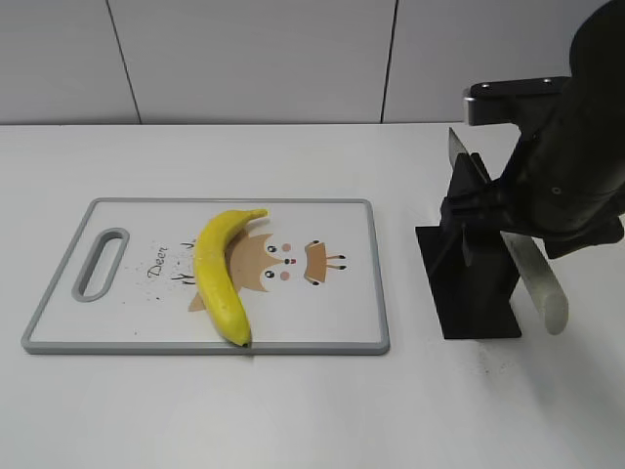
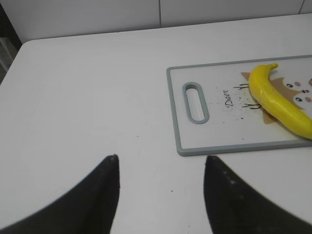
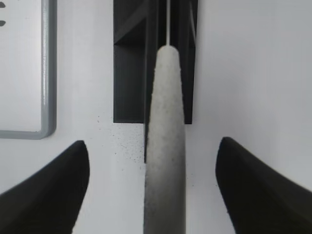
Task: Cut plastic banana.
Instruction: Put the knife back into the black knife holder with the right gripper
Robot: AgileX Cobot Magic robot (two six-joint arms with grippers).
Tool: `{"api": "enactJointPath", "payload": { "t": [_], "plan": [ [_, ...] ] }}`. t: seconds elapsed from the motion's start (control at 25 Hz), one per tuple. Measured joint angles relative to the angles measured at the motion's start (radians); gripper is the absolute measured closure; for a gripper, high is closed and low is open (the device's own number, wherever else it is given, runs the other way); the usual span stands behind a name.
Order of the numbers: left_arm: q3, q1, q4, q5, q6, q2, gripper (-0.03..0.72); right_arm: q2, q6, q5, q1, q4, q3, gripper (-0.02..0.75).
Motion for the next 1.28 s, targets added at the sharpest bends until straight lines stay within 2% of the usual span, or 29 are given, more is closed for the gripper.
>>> {"api": "enactJointPath", "payload": {
  "t": [0.12, 0.4, 0.6, 0.96, 1.28],
  "plan": [
    [0.0, 0.0, 0.0, 0.0, 0.0, 0.0, 0.162, -0.08, -0.053, 0.008, 0.0, 0.025, 0.0, 0.102],
    [0.0, 0.0, 0.0, 0.0, 0.0, 0.0, 0.162, -0.33, -0.357, 0.047, 0.0, 0.152, 0.009, 0.157],
    [0.0, 0.0, 0.0, 0.0, 0.0, 0.0, 0.162, -0.53, -0.541, 0.048, 0.0, 0.161, 0.131, 0.158],
    [0.0, 0.0, 0.0, 0.0, 0.0, 0.0, 0.163, -0.953, -0.579, 0.024, 0.0, 0.109, 0.455, 0.16],
    [0.0, 0.0, 0.0, 0.001, 0.0, 0.0, 0.163, -1.289, -0.581, 0.067, 0.0, 0.113, 0.57, 0.16]
  ]
}}
